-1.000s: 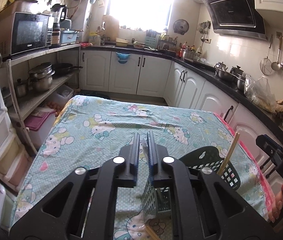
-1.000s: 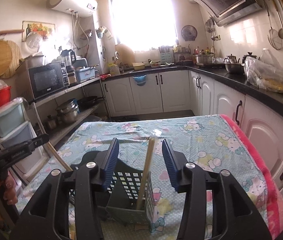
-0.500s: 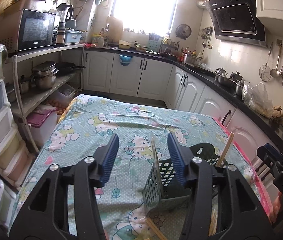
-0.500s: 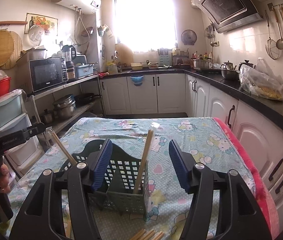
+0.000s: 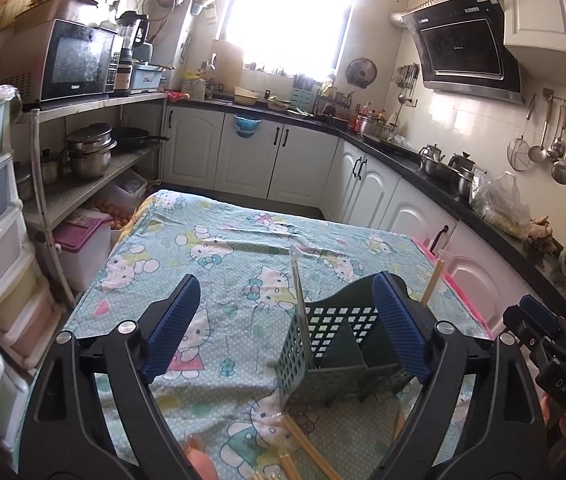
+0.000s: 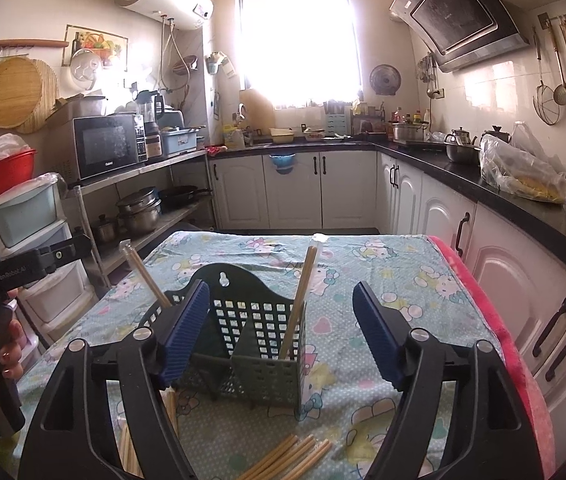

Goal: Organize utensils
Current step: 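Open both tools to release the chopsticks upright in the caddy, then withdraw both open tools from the caddy back toward the chopstick pile, then close the left tool on a chopstick while the right tool grasps another chopstick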

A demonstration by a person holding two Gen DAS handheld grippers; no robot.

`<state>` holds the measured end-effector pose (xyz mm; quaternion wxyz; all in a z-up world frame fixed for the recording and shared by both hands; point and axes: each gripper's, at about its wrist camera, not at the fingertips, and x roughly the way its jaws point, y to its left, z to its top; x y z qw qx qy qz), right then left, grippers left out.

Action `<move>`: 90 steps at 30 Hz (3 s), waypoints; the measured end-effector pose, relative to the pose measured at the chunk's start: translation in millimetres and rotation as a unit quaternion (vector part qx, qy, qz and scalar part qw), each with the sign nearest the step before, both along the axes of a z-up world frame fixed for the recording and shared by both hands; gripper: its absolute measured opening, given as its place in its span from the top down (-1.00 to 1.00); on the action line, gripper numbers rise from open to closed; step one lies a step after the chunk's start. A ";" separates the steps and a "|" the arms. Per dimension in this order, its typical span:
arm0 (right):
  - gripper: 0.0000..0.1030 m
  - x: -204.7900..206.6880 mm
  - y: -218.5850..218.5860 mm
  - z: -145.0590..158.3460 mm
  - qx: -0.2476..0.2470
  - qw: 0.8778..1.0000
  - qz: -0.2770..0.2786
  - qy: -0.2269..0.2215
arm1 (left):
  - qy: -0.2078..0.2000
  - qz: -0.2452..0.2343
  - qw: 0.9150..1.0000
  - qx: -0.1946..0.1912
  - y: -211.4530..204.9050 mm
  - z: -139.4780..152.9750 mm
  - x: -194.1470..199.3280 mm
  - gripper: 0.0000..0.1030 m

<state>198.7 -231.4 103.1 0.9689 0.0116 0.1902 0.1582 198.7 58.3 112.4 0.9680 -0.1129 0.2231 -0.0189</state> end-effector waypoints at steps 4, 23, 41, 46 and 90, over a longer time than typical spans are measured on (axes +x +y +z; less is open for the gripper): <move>-0.44 -10.0 -1.5 -1.7 -0.004 1.000 0.004 0.002 | -0.002 -0.003 1.000 -0.005 -0.3 -0.6 -10.5 -0.68; -0.45 -34.7 -10.4 -41.6 -0.021 0.999 0.007 0.049 | 0.052 -0.002 0.999 -0.015 2.3 -49.9 -34.4 -0.69; -0.45 -38.5 -13.4 -87.3 -0.026 0.993 0.008 0.114 | 0.109 -0.012 0.994 0.008 -13.4 -95.9 -32.9 -0.69; -0.45 -36.0 -15.8 -96.8 -0.028 0.991 0.007 0.127 | 0.120 -0.018 0.992 0.016 -19.7 -105.2 -29.4 -0.69; 0.83 55.2 -50.1 -161.3 0.074 0.951 -0.011 0.300 | 0.263 -0.044 0.963 -0.034 -36.1 -176.8 48.3 0.82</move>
